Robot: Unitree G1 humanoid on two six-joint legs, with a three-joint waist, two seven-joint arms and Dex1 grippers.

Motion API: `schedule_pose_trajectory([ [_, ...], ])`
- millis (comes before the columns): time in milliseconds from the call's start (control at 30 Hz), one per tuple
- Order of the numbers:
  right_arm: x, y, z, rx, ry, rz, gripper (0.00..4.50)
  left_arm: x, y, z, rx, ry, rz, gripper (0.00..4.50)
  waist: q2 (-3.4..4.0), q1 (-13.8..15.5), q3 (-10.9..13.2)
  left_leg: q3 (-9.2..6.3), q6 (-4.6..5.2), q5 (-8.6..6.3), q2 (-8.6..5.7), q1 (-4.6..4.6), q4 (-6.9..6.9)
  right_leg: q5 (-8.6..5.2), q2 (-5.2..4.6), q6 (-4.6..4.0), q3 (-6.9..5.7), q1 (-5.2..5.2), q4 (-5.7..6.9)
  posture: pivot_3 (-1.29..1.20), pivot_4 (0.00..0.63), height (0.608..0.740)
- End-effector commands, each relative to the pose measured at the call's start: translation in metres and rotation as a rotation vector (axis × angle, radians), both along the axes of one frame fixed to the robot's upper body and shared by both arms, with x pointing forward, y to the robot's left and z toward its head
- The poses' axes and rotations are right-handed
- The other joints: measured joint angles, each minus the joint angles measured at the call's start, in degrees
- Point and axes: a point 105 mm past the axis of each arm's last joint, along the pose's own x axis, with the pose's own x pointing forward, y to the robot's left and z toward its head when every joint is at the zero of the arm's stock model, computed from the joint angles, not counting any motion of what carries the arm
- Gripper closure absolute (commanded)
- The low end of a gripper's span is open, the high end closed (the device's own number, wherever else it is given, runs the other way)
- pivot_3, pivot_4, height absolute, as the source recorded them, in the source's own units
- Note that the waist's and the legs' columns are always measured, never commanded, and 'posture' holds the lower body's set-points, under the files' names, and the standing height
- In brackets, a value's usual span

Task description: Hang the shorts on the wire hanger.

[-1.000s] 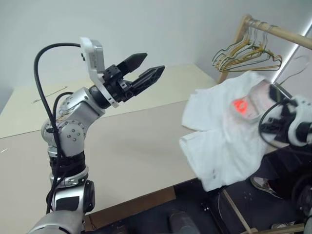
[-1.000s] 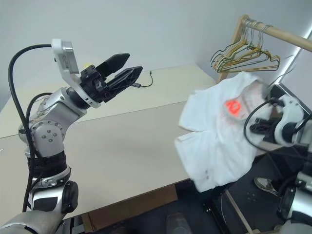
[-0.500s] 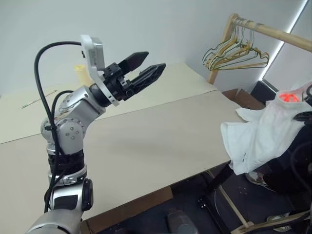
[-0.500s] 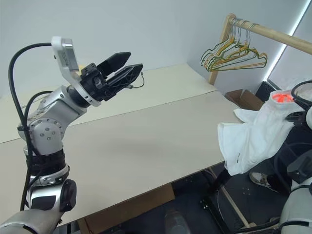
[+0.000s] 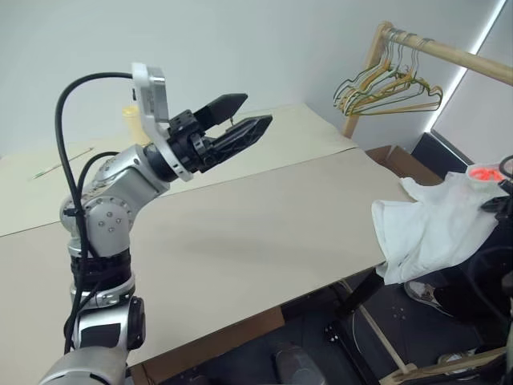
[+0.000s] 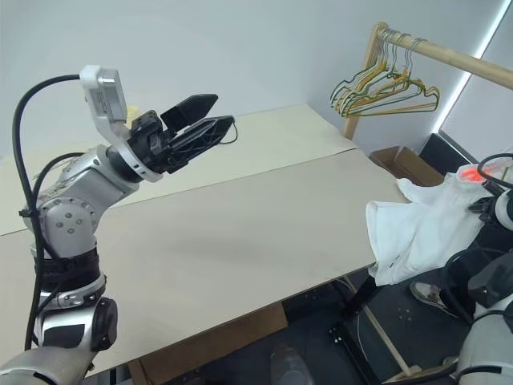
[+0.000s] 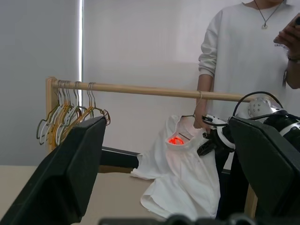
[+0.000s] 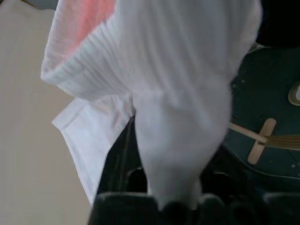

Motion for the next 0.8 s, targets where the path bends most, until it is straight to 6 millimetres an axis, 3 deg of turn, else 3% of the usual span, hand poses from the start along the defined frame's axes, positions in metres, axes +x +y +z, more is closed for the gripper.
schedule_pose_trajectory([
  [33,0.004,-0.005,0.023,-0.084,-0.079,-0.011,1.86,-0.010,-0.001,0.005,0.025,-0.037,-0.034,0.00,0.01,0.1,0.0,0.00,0.00,0.00,0.00,0.01,0.00,0.00,0.00,0.01,0.00,0.00,0.00,-0.31,0.013,0.740],
  [200,0.003,-0.010,0.027,-0.158,-0.084,-0.036,0.05,-0.013,0.002,0.002,0.067,-0.044,-0.063,0.00,0.01,0.2,0.0,0.01,0.01,-0.01,0.00,0.00,0.00,-0.05,0.00,0.09,0.00,0.00,-0.01,-0.31,0.012,0.740],
  [367,0.001,-0.020,0.042,-0.354,-0.098,-0.083,0.02,-0.015,0.005,0.002,0.081,-0.048,-0.080,0.00,0.02,0.3,0.0,0.04,0.04,-0.02,0.00,0.00,0.00,-0.03,0.00,0.12,0.04,-0.01,-0.02,-0.30,0.016,0.740],
  [500,-0.003,-0.023,0.069,-0.550,-0.199,-0.189,0.02,-0.016,0.005,0.002,0.085,-0.052,-0.093,0.00,0.03,0.3,0.0,0.09,0.04,-0.02,0.01,0.02,0.00,-0.05,0.00,0.19,0.11,-0.04,0.00,-0.30,0.020,0.740],
  [800,-0.008,0.006,0.112,-0.903,-0.436,-0.275,0.02,-0.007,0.011,0.000,0.101,-0.067,-0.048,0.00,0.07,0.4,0.0,0.23,0.07,-0.04,0.02,0.06,0.01,-0.01,0.00,0.31,0.28,-0.07,0.01,-0.31,0.022,0.740],
])
